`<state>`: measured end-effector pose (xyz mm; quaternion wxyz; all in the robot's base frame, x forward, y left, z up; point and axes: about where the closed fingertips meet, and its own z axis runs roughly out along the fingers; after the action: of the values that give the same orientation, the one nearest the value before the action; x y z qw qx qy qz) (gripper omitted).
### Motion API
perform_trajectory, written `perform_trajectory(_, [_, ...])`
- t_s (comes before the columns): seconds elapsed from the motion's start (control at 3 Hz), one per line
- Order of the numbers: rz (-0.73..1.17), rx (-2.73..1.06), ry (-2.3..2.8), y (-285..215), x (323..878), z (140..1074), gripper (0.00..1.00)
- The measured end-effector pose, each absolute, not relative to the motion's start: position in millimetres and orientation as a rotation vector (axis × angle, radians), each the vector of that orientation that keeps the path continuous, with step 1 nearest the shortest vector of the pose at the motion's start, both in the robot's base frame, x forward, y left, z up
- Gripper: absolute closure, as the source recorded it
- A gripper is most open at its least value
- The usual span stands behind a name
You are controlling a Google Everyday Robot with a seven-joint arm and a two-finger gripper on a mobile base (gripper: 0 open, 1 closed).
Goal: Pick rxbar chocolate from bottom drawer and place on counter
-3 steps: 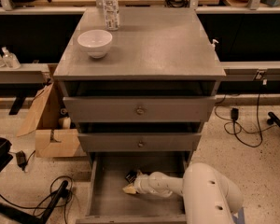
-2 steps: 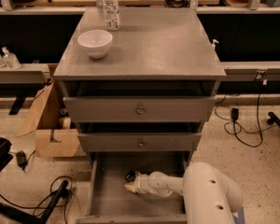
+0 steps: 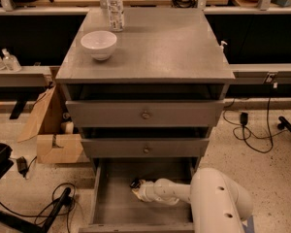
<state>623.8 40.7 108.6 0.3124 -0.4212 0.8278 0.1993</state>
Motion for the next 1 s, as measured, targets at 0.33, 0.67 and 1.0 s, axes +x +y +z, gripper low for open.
perform_trajectory(0.33, [0.526,-1.111,2.184,40.7,623.7,108.7,1.00])
perform_trajectory(0.67, [0.526,-1.111,2.184,40.7,623.7,108.7,1.00])
perform_trajectory(1.0, [0.526,-1.111,2.184,40.7,623.7,108.7,1.00])
